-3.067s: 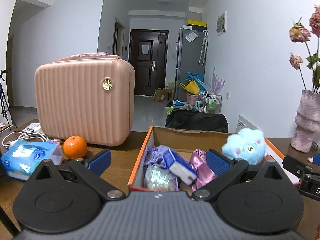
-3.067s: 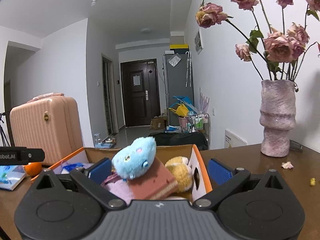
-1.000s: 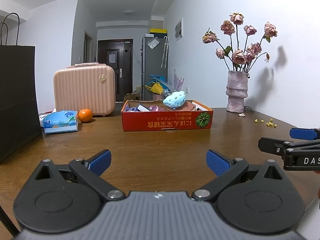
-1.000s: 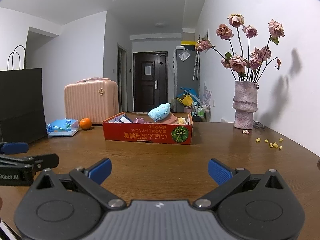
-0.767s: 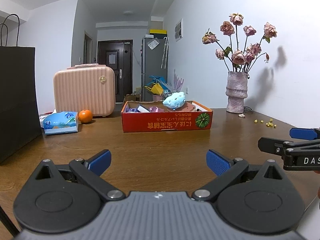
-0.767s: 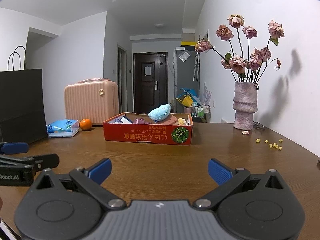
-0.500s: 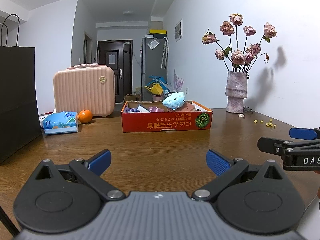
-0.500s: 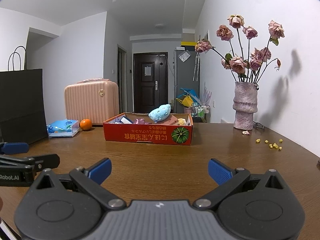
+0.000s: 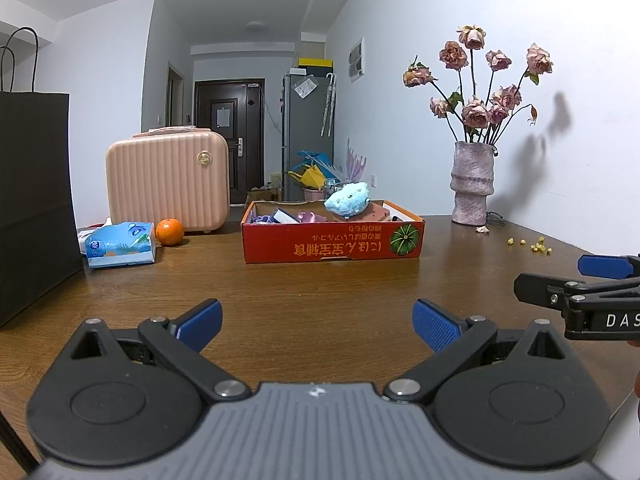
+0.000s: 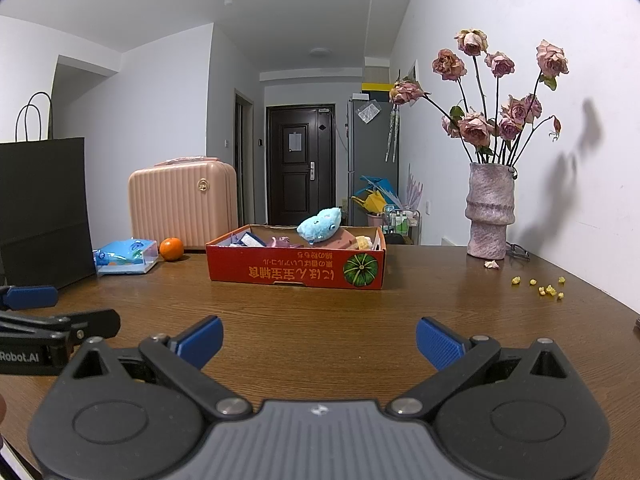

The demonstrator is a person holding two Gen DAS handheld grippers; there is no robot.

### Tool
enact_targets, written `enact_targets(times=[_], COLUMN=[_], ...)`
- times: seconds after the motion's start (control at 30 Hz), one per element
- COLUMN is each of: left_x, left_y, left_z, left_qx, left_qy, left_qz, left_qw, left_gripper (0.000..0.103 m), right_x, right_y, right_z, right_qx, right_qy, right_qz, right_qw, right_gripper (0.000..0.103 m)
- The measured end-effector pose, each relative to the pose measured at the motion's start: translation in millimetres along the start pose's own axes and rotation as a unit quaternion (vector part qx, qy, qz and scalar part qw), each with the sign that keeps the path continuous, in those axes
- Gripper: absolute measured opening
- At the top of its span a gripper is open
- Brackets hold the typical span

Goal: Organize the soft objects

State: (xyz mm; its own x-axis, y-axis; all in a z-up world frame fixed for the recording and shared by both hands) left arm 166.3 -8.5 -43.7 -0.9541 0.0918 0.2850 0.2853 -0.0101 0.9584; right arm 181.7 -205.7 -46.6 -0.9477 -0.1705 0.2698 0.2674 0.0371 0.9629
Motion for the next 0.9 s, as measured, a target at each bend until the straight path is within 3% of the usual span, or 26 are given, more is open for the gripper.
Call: enact_targets(times=[0.9], left_x=[-0.3], left_y=[-3.9], left_z=[-2.0], left_qx=[0.001], left_qy=[-0.006], left_qz=[0.003], left_qw=[1.0], left_gripper=[0.103], right_x=[-0.9], right_y=[-0.2], right_z=[-1.2], right_qx=[-0.001], right_qy=[0.0], right_qz=[0.003], right_qw=[1.0], right_gripper=[0.103])
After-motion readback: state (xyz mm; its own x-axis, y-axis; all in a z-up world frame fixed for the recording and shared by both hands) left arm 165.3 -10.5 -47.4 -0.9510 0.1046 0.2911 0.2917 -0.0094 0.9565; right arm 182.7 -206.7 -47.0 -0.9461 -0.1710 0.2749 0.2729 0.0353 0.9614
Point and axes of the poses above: each gripper's, at about its wrist camera, not at the fingertips, and x roughly against the way its jaws point, z to its left, y to its top, the point moved 6 cm from there along -x, roughly the way its jaws point, and after that the axes turned 1 degree about x, right-handed, at the moved point
